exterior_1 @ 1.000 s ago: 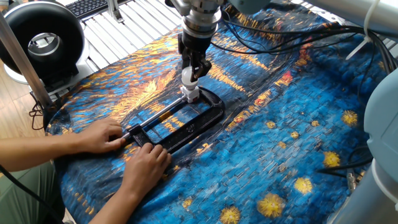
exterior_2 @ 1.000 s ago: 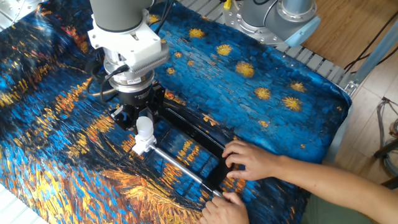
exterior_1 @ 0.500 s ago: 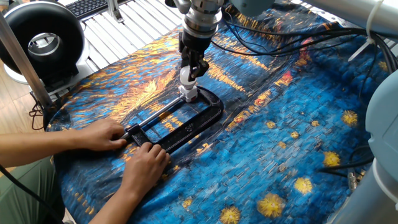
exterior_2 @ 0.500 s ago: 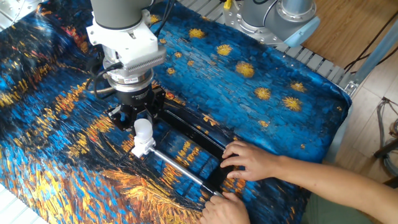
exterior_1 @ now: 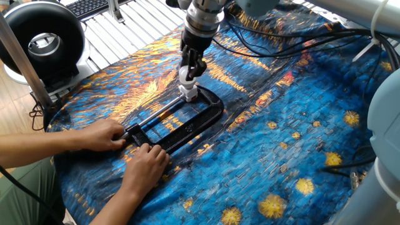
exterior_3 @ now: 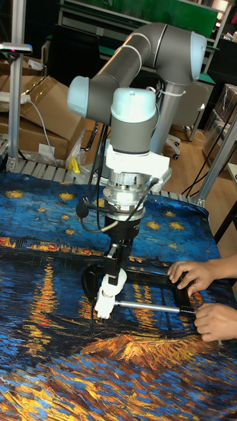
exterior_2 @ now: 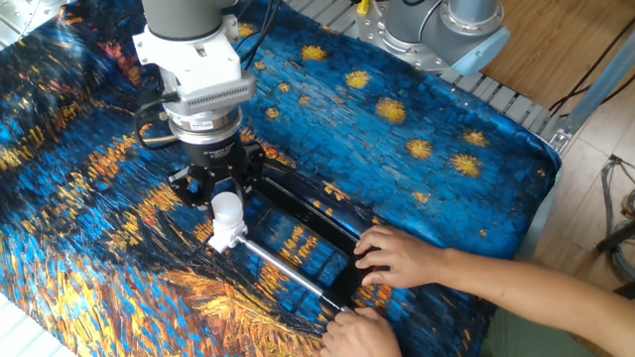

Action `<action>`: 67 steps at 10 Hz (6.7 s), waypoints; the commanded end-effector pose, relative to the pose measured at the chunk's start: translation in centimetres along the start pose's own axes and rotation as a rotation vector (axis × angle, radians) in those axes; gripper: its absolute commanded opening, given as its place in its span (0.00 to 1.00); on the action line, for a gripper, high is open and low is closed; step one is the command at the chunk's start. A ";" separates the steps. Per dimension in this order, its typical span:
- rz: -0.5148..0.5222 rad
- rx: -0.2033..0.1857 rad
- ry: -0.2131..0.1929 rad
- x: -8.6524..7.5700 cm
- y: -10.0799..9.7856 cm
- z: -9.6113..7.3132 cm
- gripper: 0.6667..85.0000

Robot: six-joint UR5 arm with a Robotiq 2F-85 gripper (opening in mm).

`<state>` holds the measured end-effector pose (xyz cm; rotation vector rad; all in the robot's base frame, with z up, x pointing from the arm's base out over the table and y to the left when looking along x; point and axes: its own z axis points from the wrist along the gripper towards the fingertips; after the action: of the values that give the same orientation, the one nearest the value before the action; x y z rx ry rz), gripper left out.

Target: Install the light bulb by rotating it

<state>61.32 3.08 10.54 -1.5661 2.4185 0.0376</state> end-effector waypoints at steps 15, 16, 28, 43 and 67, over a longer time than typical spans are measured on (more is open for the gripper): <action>0.230 0.069 0.004 0.8 -1.9 -0.4 0.00; 0.247 0.059 0.010 0.7 -1.5 -0.4 0.00; 0.424 0.133 0.189 1.4 -0.3 -1.5 0.00; 0.441 0.039 0.263 -0.4 0.2 -1.1 0.00; 0.413 0.059 0.167 -2.2 -1.5 -0.9 0.00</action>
<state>63.49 4.70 11.89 -1.0575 2.8080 -0.1009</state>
